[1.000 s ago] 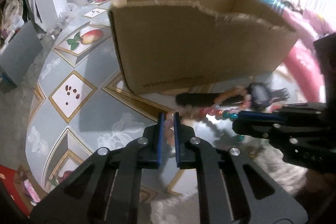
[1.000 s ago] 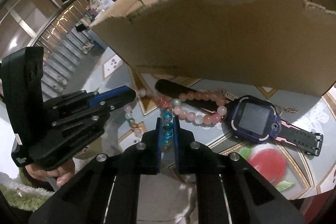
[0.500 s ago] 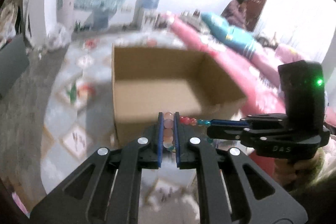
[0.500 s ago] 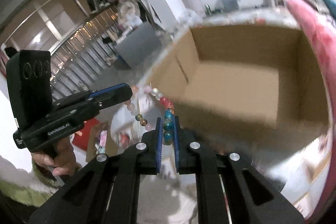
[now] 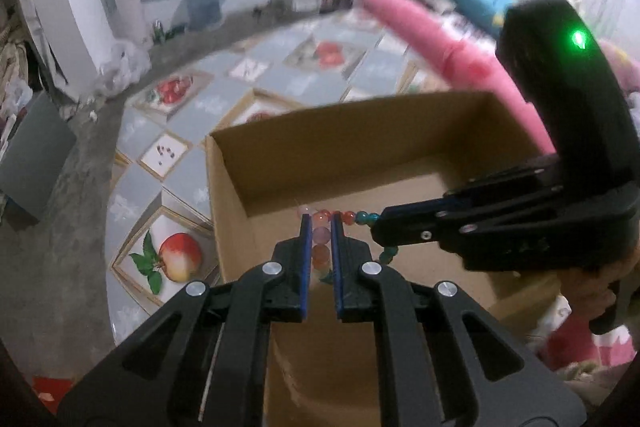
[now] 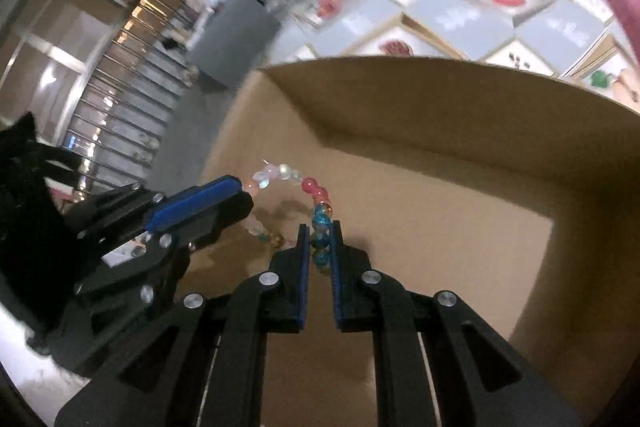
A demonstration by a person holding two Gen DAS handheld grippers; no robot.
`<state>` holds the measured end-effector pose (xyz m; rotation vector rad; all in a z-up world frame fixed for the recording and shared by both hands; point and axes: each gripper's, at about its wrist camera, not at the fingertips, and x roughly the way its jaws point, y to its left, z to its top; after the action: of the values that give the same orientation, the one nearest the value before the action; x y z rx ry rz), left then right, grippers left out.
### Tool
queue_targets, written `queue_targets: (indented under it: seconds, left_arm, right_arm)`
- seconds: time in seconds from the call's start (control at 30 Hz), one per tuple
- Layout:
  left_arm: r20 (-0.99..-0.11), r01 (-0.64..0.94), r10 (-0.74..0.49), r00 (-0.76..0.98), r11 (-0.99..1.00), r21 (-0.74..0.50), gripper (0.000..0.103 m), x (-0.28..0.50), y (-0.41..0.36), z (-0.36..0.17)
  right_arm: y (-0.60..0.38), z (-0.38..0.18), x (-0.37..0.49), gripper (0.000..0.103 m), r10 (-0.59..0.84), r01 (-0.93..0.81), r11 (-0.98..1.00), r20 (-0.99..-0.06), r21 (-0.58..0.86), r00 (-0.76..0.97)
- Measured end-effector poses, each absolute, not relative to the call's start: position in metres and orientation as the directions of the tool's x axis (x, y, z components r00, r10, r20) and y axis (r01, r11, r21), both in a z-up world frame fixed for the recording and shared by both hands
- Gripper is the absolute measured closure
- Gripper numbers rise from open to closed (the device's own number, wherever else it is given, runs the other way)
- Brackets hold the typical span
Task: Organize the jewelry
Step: 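Lift the bracelet with the right tool, lower it into the box, open, then move the right tool to the black smartwatch and grasp its face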
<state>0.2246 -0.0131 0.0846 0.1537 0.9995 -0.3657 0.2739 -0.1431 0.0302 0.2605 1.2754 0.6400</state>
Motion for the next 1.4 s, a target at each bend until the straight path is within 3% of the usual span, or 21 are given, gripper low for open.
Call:
queue_targets:
  seconds: [0.2, 0.37, 0.47, 0.63, 0.73, 0.8, 0.9, 0.97, 1.17, 1.4]
  left_arm:
    - [-0.906, 0.341, -0.14, 0.399, 0.94, 0.005, 0.094, 0.259, -0.02, 0.06]
    - [-0.898, 0.314, -0.123, 0.422, 0.949, 0.018, 0.092, 0.266, -0.02, 0.061]
    - [-0.876, 0.303, -0.15, 0.459, 0.953, -0.004, 0.086, 0.258, -0.014, 0.072]
    - [-0.793, 0.288, -0.186, 0.581, 0.957, -0.013, 0.073, 0.219, 0.003, 0.11]
    - [-0.705, 0.287, -0.223, 0.673, 0.957, -0.028, 0.058, 0.175, 0.022, 0.139]
    - [-0.648, 0.291, -0.243, 0.722, 0.956, -0.034, 0.049, 0.144, 0.035, 0.152]
    - [-0.578, 0.289, -0.26, 0.773, 0.956, -0.044, 0.039, 0.098, 0.053, 0.159]
    - [-0.559, 0.286, -0.276, 0.782, 0.956, -0.071, 0.038, 0.069, 0.064, 0.152]
    - [-0.594, 0.251, -0.28, 0.754, 0.959, -0.133, 0.034, 0.025, 0.071, 0.112]
    - [-0.705, 0.226, -0.267, 0.657, 0.962, -0.154, 0.034, 0.025, 0.041, 0.04]
  right_arm:
    - [-0.132, -0.002, 0.315, 0.093, 0.534, -0.244, 0.83, -0.841, 0.501, 0.089]
    - [-0.136, -0.012, 0.326, 0.092, 0.534, -0.185, 0.838, -0.842, 0.514, 0.077]
    - [-0.143, -0.005, 0.325, 0.092, 0.538, -0.18, 0.837, -0.836, 0.516, 0.107]
    - [-0.16, 0.043, 0.298, 0.092, 0.56, -0.23, 0.826, -0.8, 0.515, 0.217]
    - [-0.176, 0.087, 0.26, 0.091, 0.587, -0.312, 0.806, -0.746, 0.503, 0.314]
    - [-0.191, 0.114, 0.224, 0.081, 0.607, -0.369, 0.791, -0.7, 0.488, 0.376]
    - [-0.214, 0.14, 0.168, 0.078, 0.63, -0.425, 0.774, -0.634, 0.468, 0.449]
    - [-0.23, 0.145, 0.131, 0.077, 0.65, -0.441, 0.759, -0.596, 0.479, 0.472]
    - [-0.248, 0.109, 0.06, 0.077, 0.675, -0.412, 0.738, -0.571, 0.535, 0.468]
    - [-0.224, 0.021, 0.034, 0.077, 0.557, -0.28, 0.831, -0.719, 0.481, 0.416]
